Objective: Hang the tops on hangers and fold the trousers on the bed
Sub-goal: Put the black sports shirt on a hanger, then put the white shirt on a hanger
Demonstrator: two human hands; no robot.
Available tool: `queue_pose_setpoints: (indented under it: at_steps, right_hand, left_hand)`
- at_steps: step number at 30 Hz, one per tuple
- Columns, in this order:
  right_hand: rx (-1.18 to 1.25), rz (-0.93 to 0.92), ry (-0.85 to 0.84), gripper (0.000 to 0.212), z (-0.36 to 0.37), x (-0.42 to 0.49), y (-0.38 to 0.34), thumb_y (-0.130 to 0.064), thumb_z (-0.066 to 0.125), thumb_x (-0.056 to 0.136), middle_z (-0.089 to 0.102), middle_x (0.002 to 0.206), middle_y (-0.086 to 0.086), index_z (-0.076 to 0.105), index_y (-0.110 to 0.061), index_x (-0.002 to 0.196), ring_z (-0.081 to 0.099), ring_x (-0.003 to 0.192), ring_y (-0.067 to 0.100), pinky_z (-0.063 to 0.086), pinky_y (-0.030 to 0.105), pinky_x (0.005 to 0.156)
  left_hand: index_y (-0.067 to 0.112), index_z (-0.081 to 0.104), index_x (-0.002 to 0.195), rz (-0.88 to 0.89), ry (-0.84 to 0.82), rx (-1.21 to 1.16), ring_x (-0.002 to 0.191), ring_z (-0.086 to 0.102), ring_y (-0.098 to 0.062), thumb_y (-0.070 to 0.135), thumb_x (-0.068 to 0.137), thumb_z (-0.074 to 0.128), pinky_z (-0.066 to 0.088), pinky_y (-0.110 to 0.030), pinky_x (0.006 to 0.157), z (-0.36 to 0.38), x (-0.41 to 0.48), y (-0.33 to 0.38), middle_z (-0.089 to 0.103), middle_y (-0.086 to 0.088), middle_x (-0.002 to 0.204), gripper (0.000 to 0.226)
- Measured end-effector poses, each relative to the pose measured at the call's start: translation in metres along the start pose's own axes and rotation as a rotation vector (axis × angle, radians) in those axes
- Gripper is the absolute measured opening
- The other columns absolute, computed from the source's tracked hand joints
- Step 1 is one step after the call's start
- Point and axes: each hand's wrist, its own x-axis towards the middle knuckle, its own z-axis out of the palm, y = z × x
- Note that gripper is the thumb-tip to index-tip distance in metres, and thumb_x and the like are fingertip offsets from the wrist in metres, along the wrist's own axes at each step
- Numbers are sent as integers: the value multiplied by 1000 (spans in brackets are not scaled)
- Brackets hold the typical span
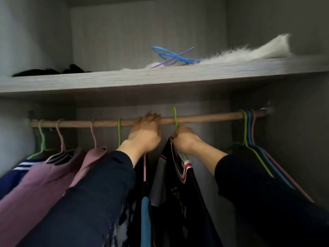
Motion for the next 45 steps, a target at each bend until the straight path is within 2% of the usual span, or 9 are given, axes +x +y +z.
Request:
queue_pose_setpoints:
  at_steps: [10,14,20,25,30,35,40,43,45]
  right_hand:
    - [-24,-68,-27,21,37,5,12,-21,42,100,60,115,20,54,-4,104,58,102,31,41,28,72]
    - [-116,-85,63,33,22,-6,24,-36,43,99,62,111,21,60,-8,96,57,102,33,40,28,75]
    - [-612,-49,369,22,-30,-43,66,-24,54,87,65,109,17,61,-9,102,63,100,37,47,35,75]
    - [-1005,66,346,26,-54,-65,98,-15,54,90,63,110,9,55,-9,116,65,96,29,40,34,61]
    - [-1182,164,316,29,-53,-72,117,-5,44,95,63,115,9,51,-6,123,65,100,27,40,30,64]
    - [-1028,188,249,23,-58,-71,108,-8,55,88,66,108,7,60,-12,110,65,99,28,40,31,64]
    - [-733,148,407,8,-61,-64,83,-12,54,88,65,99,14,46,-15,87,64,92,36,38,33,63]
    - [-518,149,456,7,-54,-64,75,-18,51,88,65,101,18,52,-11,89,62,96,40,37,34,66]
    - [-396,176,446,21,-47,-68,72,-29,50,92,65,103,19,58,-9,95,61,99,41,37,34,68]
  left_hand:
    - [13,45,140,12,144,-97,127,46,-28,21,99,38,15,-29,115,12,3,-4,50,-8,140,43]
    - [9,47,137,-10,189,-59,125,45,-31,28,101,36,17,-33,114,17,1,6,52,-13,135,42]
    - [3,57,114,-52,272,32,109,53,-37,29,99,38,25,-39,107,25,2,19,60,-22,113,36]
    - [-2,58,109,-41,282,65,107,52,-41,27,98,40,24,-43,108,28,2,22,61,-27,108,36]
    - [-4,59,108,-12,286,40,104,54,-42,24,97,45,25,-44,107,27,0,17,62,-28,105,34]
    - [-1,56,114,-36,256,34,111,51,-40,28,98,39,21,-42,111,26,2,17,60,-25,112,37]
    - [-1,55,116,-30,247,38,113,50,-39,28,99,37,17,-42,113,25,5,17,60,-24,114,39]
    - [-1,54,118,-32,227,53,116,49,-39,30,99,34,15,-41,115,28,6,17,60,-23,116,41]
    - [-2,54,119,-33,228,56,119,47,-39,30,99,34,13,-42,116,31,7,16,59,-24,117,42]
